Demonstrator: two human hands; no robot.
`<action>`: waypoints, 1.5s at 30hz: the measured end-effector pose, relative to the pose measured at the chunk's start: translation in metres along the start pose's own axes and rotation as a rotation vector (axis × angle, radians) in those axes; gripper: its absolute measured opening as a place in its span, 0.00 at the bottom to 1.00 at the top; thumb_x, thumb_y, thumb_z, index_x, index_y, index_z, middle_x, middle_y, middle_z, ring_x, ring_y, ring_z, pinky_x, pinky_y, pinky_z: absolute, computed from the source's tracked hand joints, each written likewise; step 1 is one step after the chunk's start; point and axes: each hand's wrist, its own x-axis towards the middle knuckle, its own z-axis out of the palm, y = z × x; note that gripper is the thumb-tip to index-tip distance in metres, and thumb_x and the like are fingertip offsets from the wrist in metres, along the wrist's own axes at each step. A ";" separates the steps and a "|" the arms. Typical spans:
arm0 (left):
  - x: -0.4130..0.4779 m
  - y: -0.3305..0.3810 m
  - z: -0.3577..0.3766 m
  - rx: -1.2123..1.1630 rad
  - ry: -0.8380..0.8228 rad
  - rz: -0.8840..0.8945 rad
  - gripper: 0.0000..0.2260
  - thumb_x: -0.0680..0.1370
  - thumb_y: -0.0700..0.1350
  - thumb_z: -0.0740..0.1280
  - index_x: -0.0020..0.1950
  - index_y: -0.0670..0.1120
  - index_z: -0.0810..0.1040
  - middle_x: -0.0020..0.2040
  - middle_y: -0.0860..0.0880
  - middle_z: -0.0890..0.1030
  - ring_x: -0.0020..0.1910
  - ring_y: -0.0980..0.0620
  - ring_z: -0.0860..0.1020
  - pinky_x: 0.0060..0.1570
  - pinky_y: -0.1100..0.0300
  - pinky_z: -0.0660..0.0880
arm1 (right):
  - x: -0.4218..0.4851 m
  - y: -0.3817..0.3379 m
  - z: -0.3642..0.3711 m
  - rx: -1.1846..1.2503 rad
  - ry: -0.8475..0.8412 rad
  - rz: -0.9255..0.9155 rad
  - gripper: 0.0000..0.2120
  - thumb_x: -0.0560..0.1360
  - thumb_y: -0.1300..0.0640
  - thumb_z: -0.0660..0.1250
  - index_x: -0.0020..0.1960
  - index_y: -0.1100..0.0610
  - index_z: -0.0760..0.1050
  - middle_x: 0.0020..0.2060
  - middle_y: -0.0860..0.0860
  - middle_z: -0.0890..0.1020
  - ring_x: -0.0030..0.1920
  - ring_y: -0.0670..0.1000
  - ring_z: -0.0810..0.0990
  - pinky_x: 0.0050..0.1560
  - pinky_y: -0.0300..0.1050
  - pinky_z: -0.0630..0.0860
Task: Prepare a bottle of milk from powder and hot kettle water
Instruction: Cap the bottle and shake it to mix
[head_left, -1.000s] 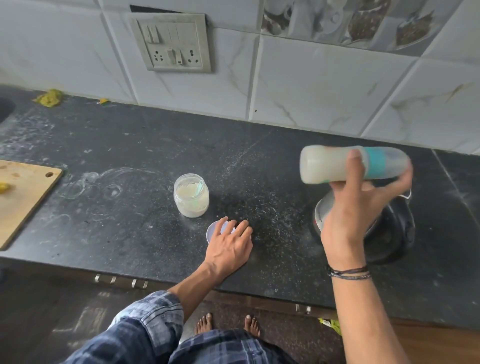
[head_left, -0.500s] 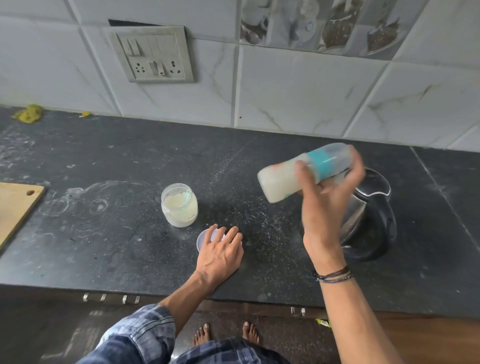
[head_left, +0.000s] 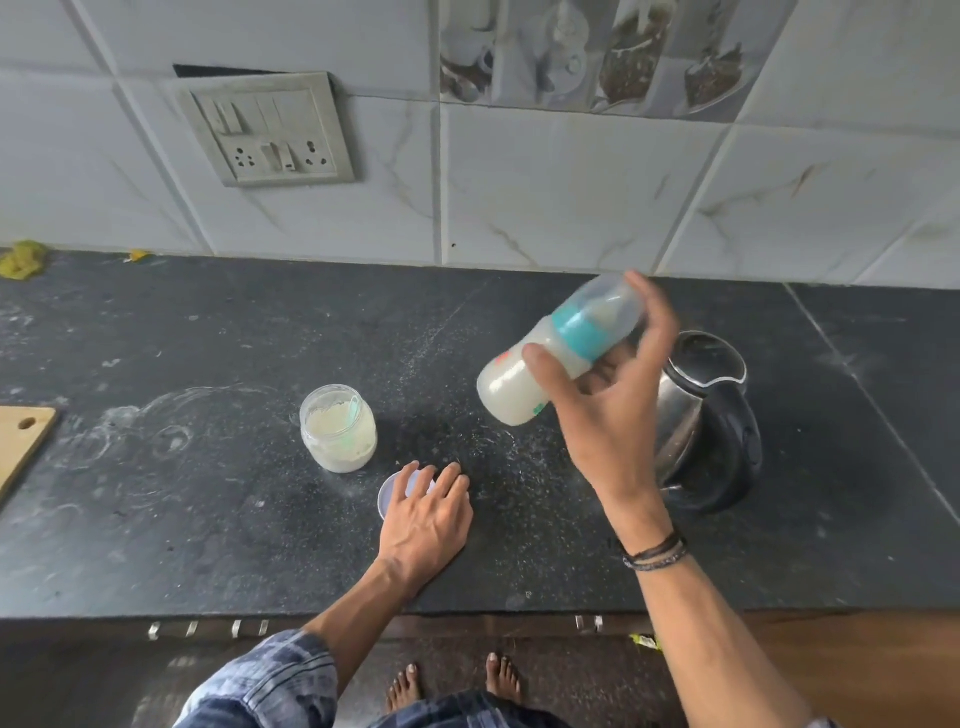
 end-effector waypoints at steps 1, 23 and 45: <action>0.000 0.001 0.001 0.000 0.004 -0.004 0.12 0.82 0.47 0.59 0.53 0.47 0.82 0.57 0.50 0.83 0.50 0.44 0.80 0.67 0.42 0.71 | 0.000 -0.002 0.000 0.029 0.054 -0.055 0.40 0.75 0.65 0.78 0.76 0.50 0.58 0.65 0.47 0.78 0.56 0.51 0.84 0.54 0.44 0.82; 0.001 0.001 -0.002 0.017 0.017 0.011 0.10 0.80 0.48 0.62 0.52 0.47 0.82 0.57 0.50 0.83 0.49 0.45 0.80 0.66 0.42 0.72 | -0.028 0.132 -0.025 -0.827 -0.329 0.057 0.42 0.75 0.47 0.77 0.78 0.37 0.54 0.68 0.50 0.79 0.61 0.53 0.78 0.57 0.49 0.75; 0.001 0.002 -0.006 0.009 0.013 0.017 0.10 0.81 0.47 0.61 0.52 0.46 0.82 0.57 0.50 0.83 0.49 0.45 0.80 0.64 0.42 0.74 | -0.070 0.179 -0.031 -0.932 -0.288 0.023 0.48 0.68 0.45 0.83 0.78 0.43 0.57 0.64 0.53 0.81 0.59 0.55 0.83 0.45 0.52 0.82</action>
